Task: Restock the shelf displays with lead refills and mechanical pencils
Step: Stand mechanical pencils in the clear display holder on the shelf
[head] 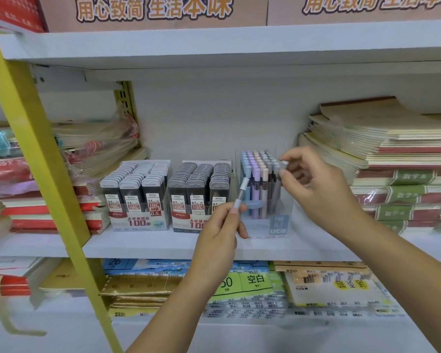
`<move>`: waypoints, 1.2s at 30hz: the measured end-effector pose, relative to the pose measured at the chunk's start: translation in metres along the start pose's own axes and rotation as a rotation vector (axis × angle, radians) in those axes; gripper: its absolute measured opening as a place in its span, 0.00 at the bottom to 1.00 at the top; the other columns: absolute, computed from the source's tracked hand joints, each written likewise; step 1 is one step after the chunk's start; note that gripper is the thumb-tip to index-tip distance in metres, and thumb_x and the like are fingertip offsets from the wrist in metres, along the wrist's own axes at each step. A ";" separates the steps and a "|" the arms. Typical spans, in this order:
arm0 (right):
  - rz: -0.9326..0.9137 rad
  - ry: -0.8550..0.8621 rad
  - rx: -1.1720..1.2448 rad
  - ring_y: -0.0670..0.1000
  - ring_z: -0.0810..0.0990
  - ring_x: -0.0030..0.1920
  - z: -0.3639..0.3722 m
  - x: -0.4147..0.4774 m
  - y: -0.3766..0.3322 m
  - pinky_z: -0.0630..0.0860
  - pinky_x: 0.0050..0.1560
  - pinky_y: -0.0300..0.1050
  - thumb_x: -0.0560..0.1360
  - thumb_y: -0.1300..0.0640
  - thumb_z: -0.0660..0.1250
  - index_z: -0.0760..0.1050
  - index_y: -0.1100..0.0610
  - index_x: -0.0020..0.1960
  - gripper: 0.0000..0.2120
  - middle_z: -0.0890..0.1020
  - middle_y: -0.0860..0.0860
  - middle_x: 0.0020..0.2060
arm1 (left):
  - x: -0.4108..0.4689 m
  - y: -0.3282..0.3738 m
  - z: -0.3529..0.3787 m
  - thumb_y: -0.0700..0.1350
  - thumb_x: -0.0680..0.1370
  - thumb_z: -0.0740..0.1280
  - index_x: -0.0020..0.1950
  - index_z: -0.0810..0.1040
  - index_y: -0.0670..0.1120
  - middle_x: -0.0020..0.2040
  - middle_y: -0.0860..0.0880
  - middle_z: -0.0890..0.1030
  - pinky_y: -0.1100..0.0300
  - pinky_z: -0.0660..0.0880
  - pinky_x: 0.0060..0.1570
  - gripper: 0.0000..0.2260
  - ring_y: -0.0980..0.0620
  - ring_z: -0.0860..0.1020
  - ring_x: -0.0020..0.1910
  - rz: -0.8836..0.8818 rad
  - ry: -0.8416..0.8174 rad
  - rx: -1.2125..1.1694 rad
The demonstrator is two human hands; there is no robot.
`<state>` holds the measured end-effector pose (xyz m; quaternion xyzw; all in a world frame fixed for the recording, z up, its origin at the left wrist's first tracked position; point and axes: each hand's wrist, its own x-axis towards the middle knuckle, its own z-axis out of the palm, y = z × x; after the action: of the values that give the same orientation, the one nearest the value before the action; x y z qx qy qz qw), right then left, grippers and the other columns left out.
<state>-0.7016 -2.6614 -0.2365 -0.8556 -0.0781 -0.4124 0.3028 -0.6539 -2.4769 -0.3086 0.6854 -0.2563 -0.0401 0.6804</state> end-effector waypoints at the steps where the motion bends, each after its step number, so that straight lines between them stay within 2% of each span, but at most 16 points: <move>1: 0.000 0.001 0.014 0.41 0.77 0.42 0.000 0.000 0.000 0.72 0.40 0.29 0.77 0.59 0.67 0.71 0.45 0.53 0.11 0.78 0.42 0.40 | 0.001 0.000 0.000 0.54 0.85 0.56 0.52 0.79 0.65 0.35 0.56 0.78 0.66 0.63 0.29 0.12 0.61 0.66 0.26 0.004 0.004 0.011; 4: 0.014 -0.008 0.011 0.41 0.78 0.42 0.001 0.000 -0.001 0.71 0.41 0.28 0.76 0.58 0.68 0.71 0.45 0.53 0.11 0.79 0.42 0.40 | 0.003 -0.002 0.001 0.54 0.85 0.57 0.52 0.79 0.65 0.36 0.56 0.78 0.62 0.63 0.31 0.12 0.61 0.67 0.27 0.008 0.010 0.018; 8: 0.055 -0.019 -0.039 0.39 0.77 0.42 0.004 0.005 0.001 0.70 0.39 0.28 0.77 0.57 0.68 0.69 0.43 0.54 0.12 0.78 0.42 0.38 | 0.002 -0.003 0.001 0.55 0.84 0.57 0.55 0.78 0.66 0.38 0.55 0.79 0.63 0.66 0.31 0.10 0.60 0.68 0.28 0.035 0.002 0.014; 11: 0.062 -0.028 -0.207 0.39 0.73 0.42 0.011 0.008 0.005 0.65 0.38 0.30 0.76 0.55 0.69 0.74 0.45 0.53 0.08 0.72 0.42 0.42 | 0.000 -0.002 0.000 0.55 0.84 0.58 0.56 0.78 0.67 0.37 0.55 0.79 0.67 0.67 0.29 0.10 0.59 0.68 0.28 0.059 -0.007 0.019; 14: 0.102 0.002 -0.267 0.38 0.69 0.41 0.015 0.006 0.002 0.63 0.39 0.28 0.77 0.55 0.67 0.77 0.50 0.58 0.09 0.68 0.46 0.46 | -0.002 0.001 0.000 0.55 0.84 0.58 0.55 0.78 0.69 0.36 0.57 0.78 0.67 0.68 0.31 0.10 0.62 0.69 0.29 0.085 -0.016 0.026; 17: 0.133 0.103 -0.053 0.39 0.73 0.42 0.012 -0.005 -0.011 0.68 0.42 0.26 0.79 0.55 0.64 0.76 0.48 0.60 0.10 0.73 0.42 0.45 | -0.002 0.007 0.002 0.54 0.84 0.59 0.54 0.78 0.68 0.36 0.56 0.78 0.69 0.69 0.31 0.10 0.63 0.69 0.28 0.126 -0.024 0.018; 20: 0.283 -0.028 0.424 0.40 0.80 0.42 0.014 -0.016 -0.032 0.74 0.40 0.30 0.78 0.55 0.65 0.76 0.43 0.58 0.11 0.83 0.44 0.44 | -0.001 0.011 0.007 0.53 0.84 0.60 0.55 0.79 0.65 0.35 0.57 0.77 0.69 0.68 0.32 0.10 0.64 0.69 0.29 0.161 -0.029 0.018; 22: 0.315 -0.053 0.592 0.42 0.83 0.42 0.017 -0.021 -0.040 0.75 0.39 0.31 0.77 0.58 0.67 0.76 0.47 0.60 0.13 0.86 0.48 0.44 | -0.001 0.014 0.010 0.52 0.84 0.60 0.55 0.79 0.64 0.35 0.57 0.77 0.68 0.68 0.32 0.10 0.64 0.70 0.29 0.176 -0.045 0.022; 24: 0.322 -0.006 0.641 0.45 0.84 0.41 0.015 -0.021 -0.044 0.76 0.39 0.33 0.76 0.62 0.68 0.77 0.51 0.59 0.14 0.86 0.51 0.43 | -0.001 0.015 0.013 0.52 0.83 0.61 0.54 0.80 0.64 0.35 0.58 0.77 0.68 0.68 0.33 0.10 0.63 0.70 0.30 0.188 -0.054 0.042; 26: 0.328 0.060 0.640 0.46 0.84 0.42 0.009 -0.020 -0.042 0.77 0.39 0.34 0.75 0.63 0.69 0.77 0.52 0.57 0.12 0.86 0.52 0.42 | -0.003 0.016 0.015 0.52 0.83 0.62 0.55 0.82 0.62 0.40 0.60 0.79 0.70 0.70 0.37 0.09 0.62 0.73 0.37 0.218 -0.031 0.108; 27: 0.327 0.112 0.633 0.47 0.84 0.43 0.003 -0.018 -0.041 0.78 0.38 0.35 0.76 0.63 0.68 0.76 0.52 0.56 0.11 0.85 0.52 0.43 | -0.003 0.015 0.015 0.52 0.83 0.63 0.58 0.82 0.61 0.45 0.61 0.79 0.72 0.70 0.43 0.09 0.63 0.75 0.43 0.256 0.013 0.197; 29: 0.265 0.242 0.575 0.48 0.84 0.45 -0.012 -0.011 -0.037 0.80 0.38 0.38 0.77 0.63 0.67 0.74 0.51 0.55 0.10 0.84 0.53 0.45 | -0.002 0.014 0.014 0.51 0.83 0.62 0.66 0.78 0.55 0.56 0.60 0.77 0.77 0.64 0.56 0.13 0.63 0.71 0.57 0.392 0.138 0.474; 31: 0.142 0.318 0.443 0.48 0.84 0.48 -0.024 -0.004 -0.033 0.81 0.41 0.41 0.79 0.63 0.65 0.72 0.48 0.55 0.11 0.82 0.53 0.47 | 0.000 0.012 0.011 0.49 0.82 0.62 0.72 0.74 0.49 0.64 0.56 0.74 0.77 0.55 0.65 0.18 0.60 0.66 0.66 0.498 0.166 0.690; 34: 0.029 0.250 0.183 0.50 0.81 0.50 -0.029 0.001 -0.023 0.81 0.47 0.51 0.79 0.61 0.65 0.71 0.48 0.57 0.11 0.80 0.52 0.48 | 0.003 0.002 0.009 0.49 0.83 0.62 0.77 0.68 0.48 0.73 0.52 0.70 0.66 0.52 0.73 0.21 0.56 0.62 0.73 0.508 0.065 0.878; 36: 0.015 0.149 0.021 0.47 0.80 0.48 -0.022 0.000 -0.016 0.79 0.49 0.49 0.79 0.59 0.65 0.70 0.48 0.59 0.11 0.79 0.48 0.47 | 0.004 -0.007 0.008 0.49 0.84 0.61 0.79 0.64 0.49 0.76 0.52 0.67 0.63 0.51 0.75 0.23 0.56 0.60 0.76 0.489 0.028 0.934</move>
<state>-0.7228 -2.6613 -0.2188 -0.8198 -0.0531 -0.4718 0.3200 -0.6521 -2.4864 -0.3151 0.8362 -0.3904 0.2475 0.2951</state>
